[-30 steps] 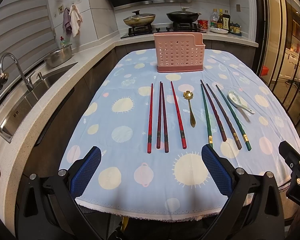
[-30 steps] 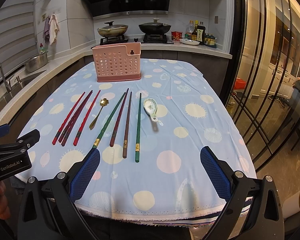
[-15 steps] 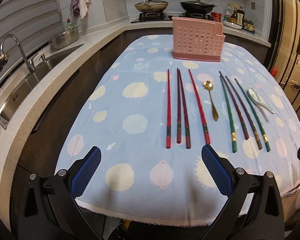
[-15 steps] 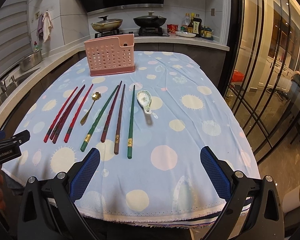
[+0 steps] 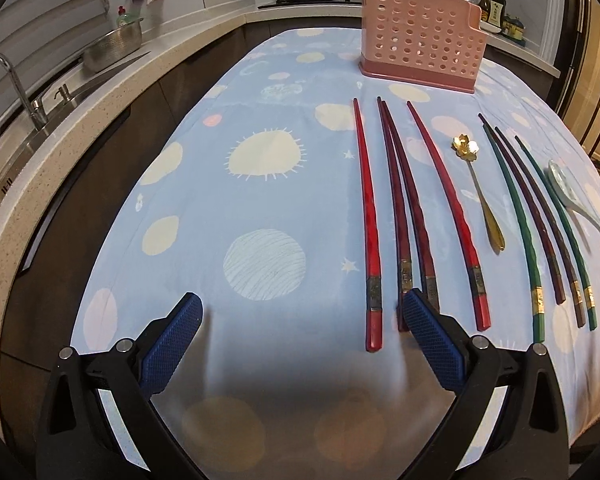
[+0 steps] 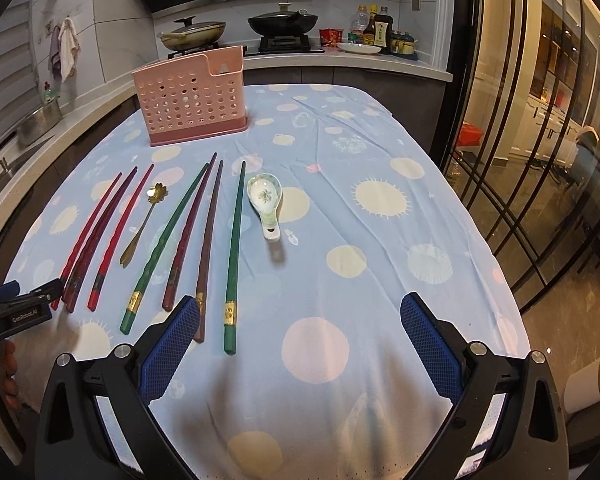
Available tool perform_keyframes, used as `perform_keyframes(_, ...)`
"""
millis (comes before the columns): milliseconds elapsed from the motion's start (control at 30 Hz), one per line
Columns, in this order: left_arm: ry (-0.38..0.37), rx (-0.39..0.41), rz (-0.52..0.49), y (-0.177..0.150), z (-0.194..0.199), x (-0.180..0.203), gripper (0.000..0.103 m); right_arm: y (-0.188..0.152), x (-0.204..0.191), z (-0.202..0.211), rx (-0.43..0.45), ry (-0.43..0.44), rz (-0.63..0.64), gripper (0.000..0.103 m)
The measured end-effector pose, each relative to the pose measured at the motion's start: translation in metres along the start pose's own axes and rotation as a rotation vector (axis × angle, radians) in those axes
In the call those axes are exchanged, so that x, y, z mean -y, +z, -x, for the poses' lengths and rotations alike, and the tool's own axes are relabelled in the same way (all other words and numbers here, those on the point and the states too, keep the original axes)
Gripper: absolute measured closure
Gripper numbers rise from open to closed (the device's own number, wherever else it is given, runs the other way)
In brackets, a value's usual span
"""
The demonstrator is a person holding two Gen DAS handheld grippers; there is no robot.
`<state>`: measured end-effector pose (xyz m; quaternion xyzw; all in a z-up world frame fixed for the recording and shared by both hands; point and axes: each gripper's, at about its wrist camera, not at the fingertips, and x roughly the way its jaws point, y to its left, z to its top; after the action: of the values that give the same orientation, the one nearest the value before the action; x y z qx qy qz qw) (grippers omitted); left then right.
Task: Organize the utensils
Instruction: 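Grasp a red chopstick with the left tool while the right tool grasps the white spoon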
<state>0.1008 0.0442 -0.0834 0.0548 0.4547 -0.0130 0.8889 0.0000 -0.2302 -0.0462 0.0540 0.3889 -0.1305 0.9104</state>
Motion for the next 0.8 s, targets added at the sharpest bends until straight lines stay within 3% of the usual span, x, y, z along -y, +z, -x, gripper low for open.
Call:
perform_keyframes(100,-0.013,0.005,0.012,0.004,-0.004,-0.004,0.008,0.008,-0.004,-0.005,0.004,0.006,0.004,0.007)
perform_keyframes(200,-0.042,-0.015,0.016,0.005,-0.009,-0.009,0.018,0.014,-0.008,-0.01,0.008,0.015,0.011,0.007)
perform_keyframes(300,-0.055,-0.016,0.016,0.003,-0.011,-0.009,0.019,0.019,-0.013,-0.016,0.007,0.02,0.021,0.007)
perform_keyframes(433,-0.078,-0.007,-0.001,0.003,-0.007,-0.005,0.034,0.026,-0.014,-0.025,0.012,0.028,0.022,0.007)
perform_keyframes(500,-0.096,-0.005,-0.014,0.004,-0.005,-0.002,0.046,0.03,-0.012,-0.031,0.011,0.028,0.016,0.012)
perform_keyframes(700,-0.142,-0.011,-0.015,0.009,-0.005,-0.005,0.082,0.046,-0.007,-0.056,-0.018,0.073,-0.01,0.044)
perform_keyframes(800,-0.162,-0.016,-0.006,0.013,-0.008,-0.006,0.087,0.054,-0.008,-0.069,-0.035,0.115,-0.022,0.062)
